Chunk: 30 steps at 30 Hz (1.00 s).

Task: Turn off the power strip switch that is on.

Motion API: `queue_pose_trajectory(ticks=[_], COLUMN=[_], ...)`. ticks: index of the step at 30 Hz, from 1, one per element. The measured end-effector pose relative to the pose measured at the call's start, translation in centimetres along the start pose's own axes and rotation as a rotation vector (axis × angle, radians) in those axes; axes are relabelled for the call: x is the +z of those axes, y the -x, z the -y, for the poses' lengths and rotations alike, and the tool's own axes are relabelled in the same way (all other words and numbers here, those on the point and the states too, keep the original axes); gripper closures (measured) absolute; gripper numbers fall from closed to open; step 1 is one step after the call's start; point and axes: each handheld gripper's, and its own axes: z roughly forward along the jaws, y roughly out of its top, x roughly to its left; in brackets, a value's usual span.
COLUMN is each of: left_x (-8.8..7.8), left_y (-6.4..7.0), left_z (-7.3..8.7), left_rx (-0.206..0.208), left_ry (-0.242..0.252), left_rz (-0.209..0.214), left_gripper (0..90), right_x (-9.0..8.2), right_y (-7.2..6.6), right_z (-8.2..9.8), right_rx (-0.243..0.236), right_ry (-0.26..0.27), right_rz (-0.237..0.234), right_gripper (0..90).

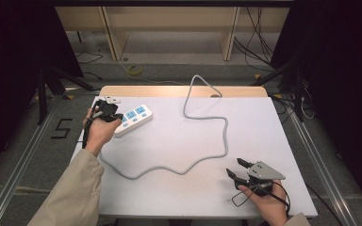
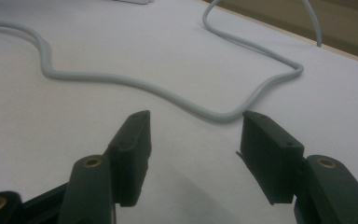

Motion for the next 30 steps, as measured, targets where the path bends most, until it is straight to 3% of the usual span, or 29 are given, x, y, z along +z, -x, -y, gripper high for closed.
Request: queue_pose_trajectory(ticks=[30], left_x=[3.6], left_y=[0.1], left_z=[-0.6], left_rx=[0.024], left_ry=[-0.116], left_rz=[0.001], left_gripper=[89.3], right_x=[0.1], right_y=[0.0], right_z=[0.0], right_rx=[-0.002], right_ry=[0.0], right_rz=[-0.007], right_gripper=[43.8])
